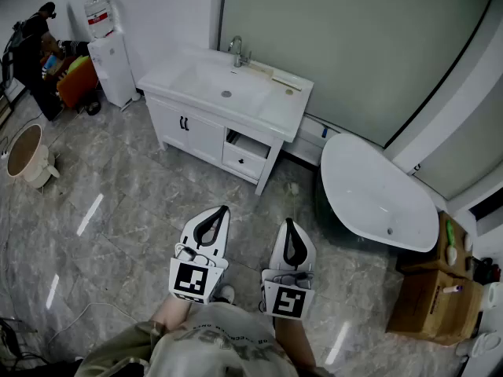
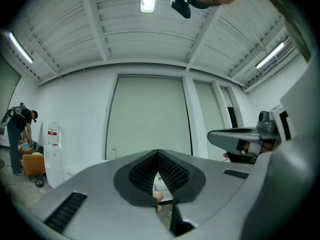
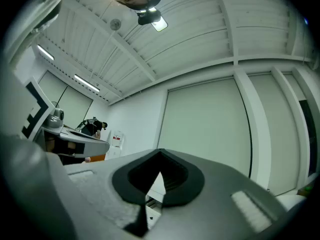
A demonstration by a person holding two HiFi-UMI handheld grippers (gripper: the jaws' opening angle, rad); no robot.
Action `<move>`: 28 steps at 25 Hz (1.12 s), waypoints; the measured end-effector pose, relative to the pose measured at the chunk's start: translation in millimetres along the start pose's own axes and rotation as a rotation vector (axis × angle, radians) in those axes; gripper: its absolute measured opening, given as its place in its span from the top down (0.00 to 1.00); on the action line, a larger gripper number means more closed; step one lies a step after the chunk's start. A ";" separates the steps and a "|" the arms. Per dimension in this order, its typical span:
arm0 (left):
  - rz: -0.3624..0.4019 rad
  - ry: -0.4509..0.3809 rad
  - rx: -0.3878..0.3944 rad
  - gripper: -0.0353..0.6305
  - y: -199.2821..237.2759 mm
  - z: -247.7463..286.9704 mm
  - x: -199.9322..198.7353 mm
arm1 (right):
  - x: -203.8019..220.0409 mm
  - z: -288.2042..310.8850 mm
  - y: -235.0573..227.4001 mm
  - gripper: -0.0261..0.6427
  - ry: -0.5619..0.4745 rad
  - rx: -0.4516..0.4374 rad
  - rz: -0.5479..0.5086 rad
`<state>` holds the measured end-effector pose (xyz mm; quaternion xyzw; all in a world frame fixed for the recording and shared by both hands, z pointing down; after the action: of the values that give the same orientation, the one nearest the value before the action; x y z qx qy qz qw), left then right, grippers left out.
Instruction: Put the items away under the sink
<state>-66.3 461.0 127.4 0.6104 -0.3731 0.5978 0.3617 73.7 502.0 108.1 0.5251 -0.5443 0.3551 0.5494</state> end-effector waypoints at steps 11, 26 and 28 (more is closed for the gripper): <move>-0.008 -0.030 0.009 0.93 -5.7 -5.5 -3.8 | -3.4 -7.1 0.3 0.96 -0.015 0.011 0.019; -0.035 0.041 0.083 0.78 -9.5 -0.1 12.9 | 19.1 -2.3 -13.1 0.66 -0.031 -0.082 0.132; -0.058 0.060 0.111 0.57 -5.4 5.4 18.4 | 22.4 2.1 -13.4 0.58 -0.021 -0.090 0.122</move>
<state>-58.9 458.3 145.6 0.6221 -0.3103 0.6247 0.3556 89.5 493.3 127.0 0.4695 -0.5965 0.3574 0.5441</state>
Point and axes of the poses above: the fingertips, and each gripper's own axes: z forward along the fingers, y to its left, x out of its underside, the point moved 3 cm from there along -z, backward along the fingers, and after that the axes turned 6 degrees about -x, right-handed, at the moved point
